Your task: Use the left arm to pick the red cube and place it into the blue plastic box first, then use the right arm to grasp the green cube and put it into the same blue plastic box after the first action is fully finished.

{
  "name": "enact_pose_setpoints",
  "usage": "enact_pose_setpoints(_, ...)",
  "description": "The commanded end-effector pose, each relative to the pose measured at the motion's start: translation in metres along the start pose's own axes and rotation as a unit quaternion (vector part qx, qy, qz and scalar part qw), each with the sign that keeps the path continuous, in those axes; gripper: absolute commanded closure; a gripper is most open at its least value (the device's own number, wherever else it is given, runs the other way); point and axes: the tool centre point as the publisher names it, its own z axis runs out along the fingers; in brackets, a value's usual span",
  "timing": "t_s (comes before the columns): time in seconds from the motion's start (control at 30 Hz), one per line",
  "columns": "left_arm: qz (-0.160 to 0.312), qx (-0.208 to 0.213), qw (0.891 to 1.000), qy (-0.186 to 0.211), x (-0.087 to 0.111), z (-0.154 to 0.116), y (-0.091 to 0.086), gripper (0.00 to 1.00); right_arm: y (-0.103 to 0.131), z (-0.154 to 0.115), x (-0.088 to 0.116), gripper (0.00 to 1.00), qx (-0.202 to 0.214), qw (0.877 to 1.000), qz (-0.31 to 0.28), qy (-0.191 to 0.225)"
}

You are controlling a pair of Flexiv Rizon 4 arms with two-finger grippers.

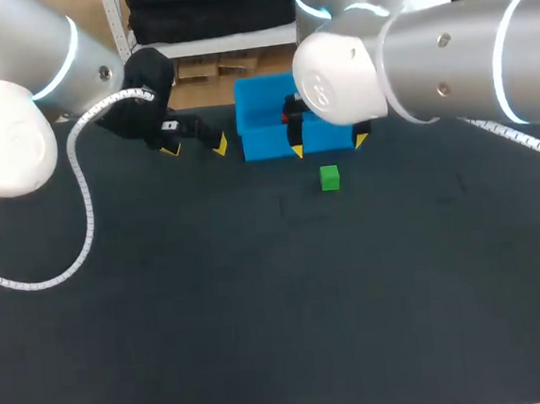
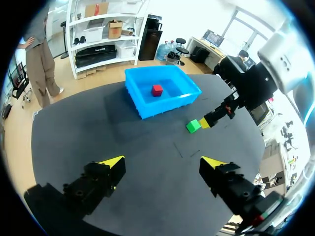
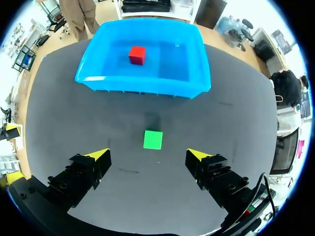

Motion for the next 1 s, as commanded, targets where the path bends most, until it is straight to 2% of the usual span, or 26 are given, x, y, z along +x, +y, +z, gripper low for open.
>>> enact_pose_setpoints(0.03, 0.001, 0.003, 1.000, -0.001, 0.000, 0.000, 0.001, 0.00, 0.000, 0.009, -0.002, 0.00, 0.000, 1.000, 0.002, -0.001)
enact_pose_setpoints(0.53, 0.001, 0.003, 1.000, -0.001, 0.000, 0.000, 0.001, 0.00, -0.003, 0.032, -0.006, 0.00, 0.012, 1.000, 0.004, 0.005)
enact_pose_setpoints(1.0, 0.001, 0.003, 1.000, -0.001, 0.000, 0.000, 0.001, 0.00, 0.003, 0.056, -0.002, 0.00, 0.011, 1.000, 0.013, 0.009)
